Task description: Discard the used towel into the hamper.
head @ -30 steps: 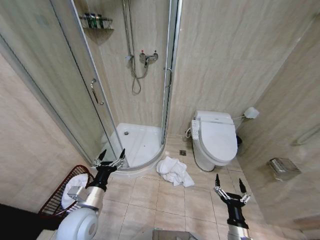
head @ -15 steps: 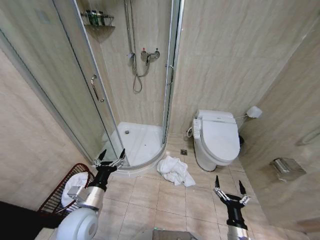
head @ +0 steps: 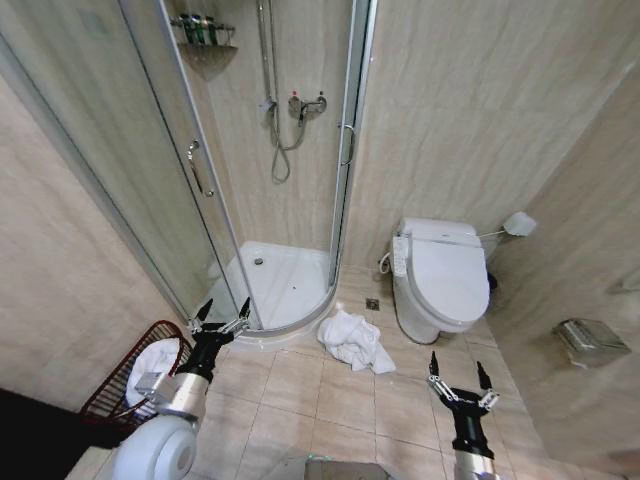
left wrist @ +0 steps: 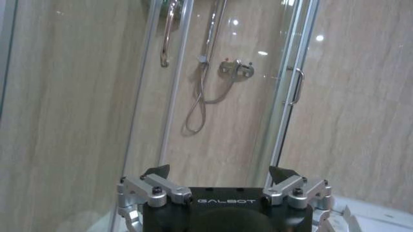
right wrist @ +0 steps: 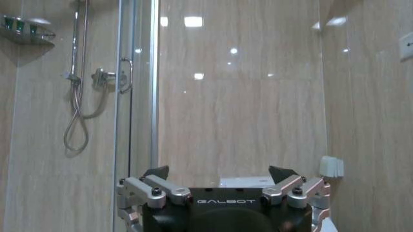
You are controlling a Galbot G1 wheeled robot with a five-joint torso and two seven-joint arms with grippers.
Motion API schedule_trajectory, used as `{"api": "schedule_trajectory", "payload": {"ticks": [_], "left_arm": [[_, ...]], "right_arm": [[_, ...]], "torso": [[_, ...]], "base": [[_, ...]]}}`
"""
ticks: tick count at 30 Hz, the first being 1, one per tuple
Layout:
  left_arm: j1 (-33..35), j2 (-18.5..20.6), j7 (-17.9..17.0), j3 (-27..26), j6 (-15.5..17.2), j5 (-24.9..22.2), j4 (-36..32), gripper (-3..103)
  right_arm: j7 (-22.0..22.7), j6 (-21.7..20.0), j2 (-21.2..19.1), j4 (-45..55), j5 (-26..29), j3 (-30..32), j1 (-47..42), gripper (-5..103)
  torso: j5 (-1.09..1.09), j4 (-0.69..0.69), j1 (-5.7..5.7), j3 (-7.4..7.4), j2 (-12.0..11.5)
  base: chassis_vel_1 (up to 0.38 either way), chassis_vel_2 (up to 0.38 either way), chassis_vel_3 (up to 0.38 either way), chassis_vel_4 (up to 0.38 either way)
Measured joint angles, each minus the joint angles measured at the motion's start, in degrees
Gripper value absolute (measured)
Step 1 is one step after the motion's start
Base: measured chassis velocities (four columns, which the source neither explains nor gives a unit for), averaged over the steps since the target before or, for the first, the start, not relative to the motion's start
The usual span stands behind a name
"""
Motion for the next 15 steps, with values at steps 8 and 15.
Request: {"api": "schedule_trajectory", "payload": {"ticks": [8, 15], "left_arm": [[0.0, 0.0, 0.0, 0.0, 0.0, 0.0, 0.0, 100], [0.0, 0.0, 0.0, 0.0, 0.0, 0.0, 0.0, 100]], "right_arm": [[0.2, -0.3, 0.0, -0.2, -0.4, -0.2, 0.2, 100], [0.4, -0.3, 0.0, -0.4, 0.0, -0.1, 0.3, 100]], "torso": [[0.00, 0.00, -1.05, -1.15, -2.2], [0.00, 0.00, -1.90, -2.25, -4.1]], "base": [[0.000, 0.000, 0.000, 0.000], [0.000, 0.000, 0.000, 0.000]]}}
